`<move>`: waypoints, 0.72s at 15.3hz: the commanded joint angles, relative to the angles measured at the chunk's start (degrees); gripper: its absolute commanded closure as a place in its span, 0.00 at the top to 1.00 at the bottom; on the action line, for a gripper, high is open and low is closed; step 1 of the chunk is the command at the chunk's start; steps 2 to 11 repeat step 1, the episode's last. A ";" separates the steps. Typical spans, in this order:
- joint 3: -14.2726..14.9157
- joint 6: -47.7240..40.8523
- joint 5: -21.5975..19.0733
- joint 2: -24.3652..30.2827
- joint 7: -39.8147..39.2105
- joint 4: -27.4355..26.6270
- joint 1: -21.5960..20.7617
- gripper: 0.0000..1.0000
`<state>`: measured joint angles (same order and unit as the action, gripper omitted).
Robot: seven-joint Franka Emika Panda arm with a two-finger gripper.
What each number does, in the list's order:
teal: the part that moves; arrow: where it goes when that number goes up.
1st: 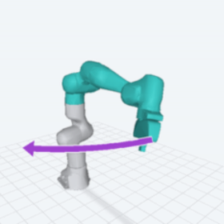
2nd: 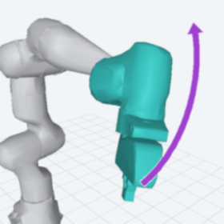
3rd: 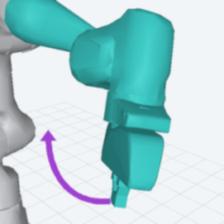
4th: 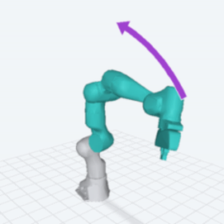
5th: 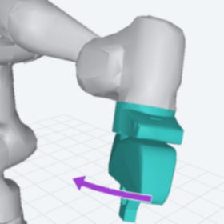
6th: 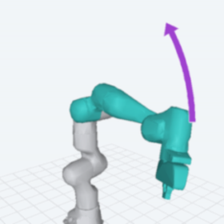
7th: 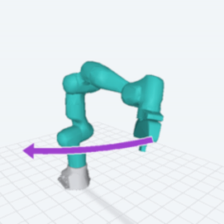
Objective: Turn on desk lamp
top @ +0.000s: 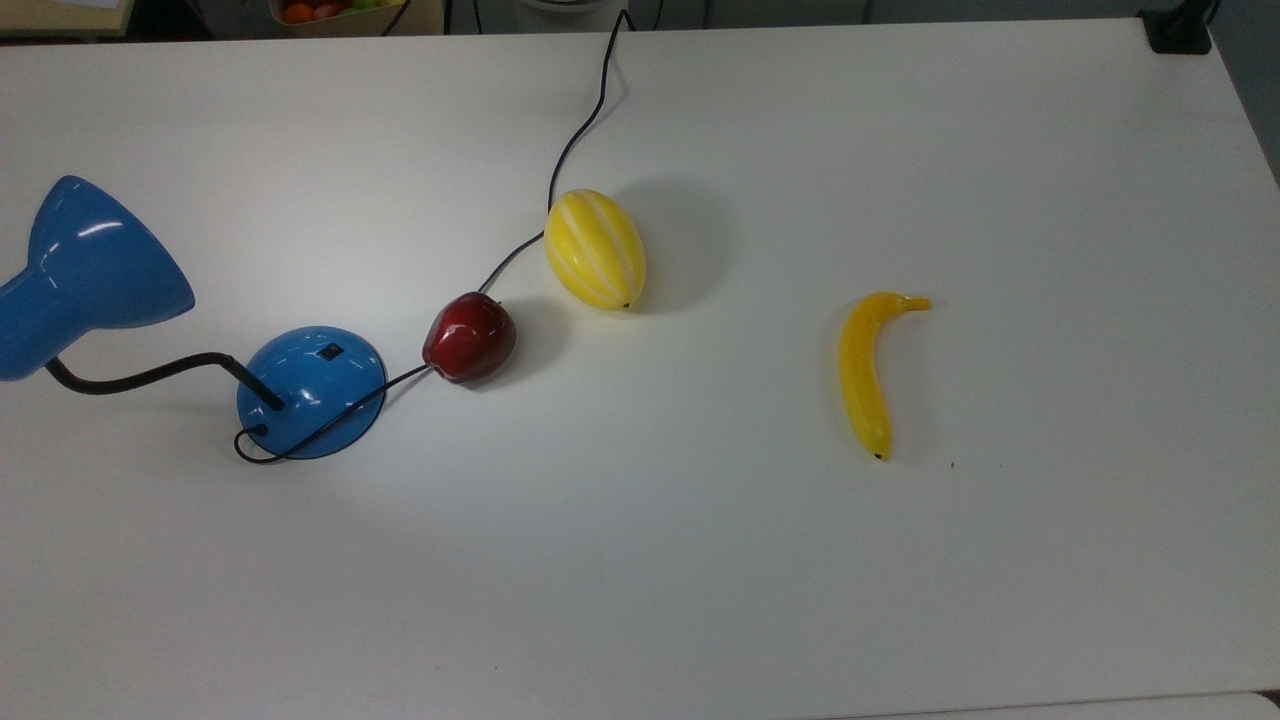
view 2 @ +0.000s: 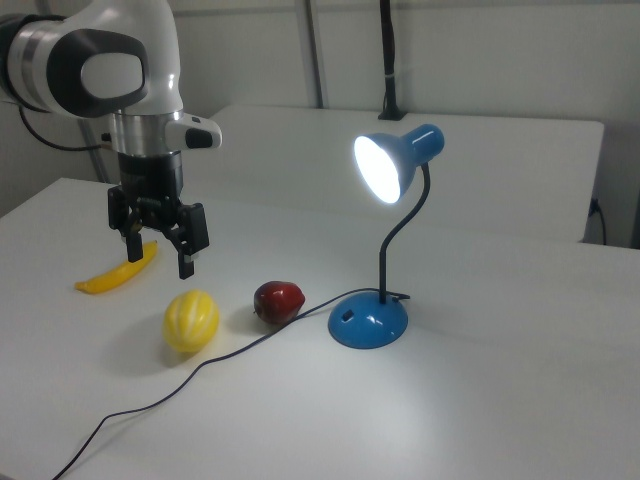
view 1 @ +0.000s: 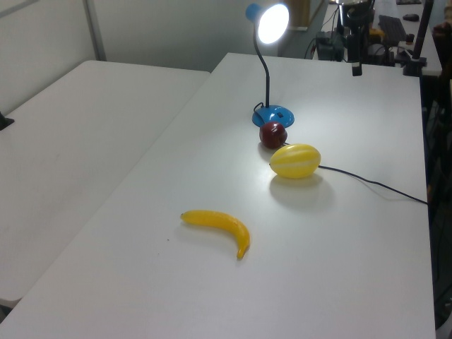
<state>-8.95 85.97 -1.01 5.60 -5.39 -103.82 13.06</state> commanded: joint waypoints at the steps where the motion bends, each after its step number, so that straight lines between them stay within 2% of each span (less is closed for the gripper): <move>1: 0.16 -1.33 -1.28 0.72 -0.94 0.11 0.13 1.00; 11: 0.16 -1.33 -1.28 0.72 -0.94 0.11 0.13 1.00</move>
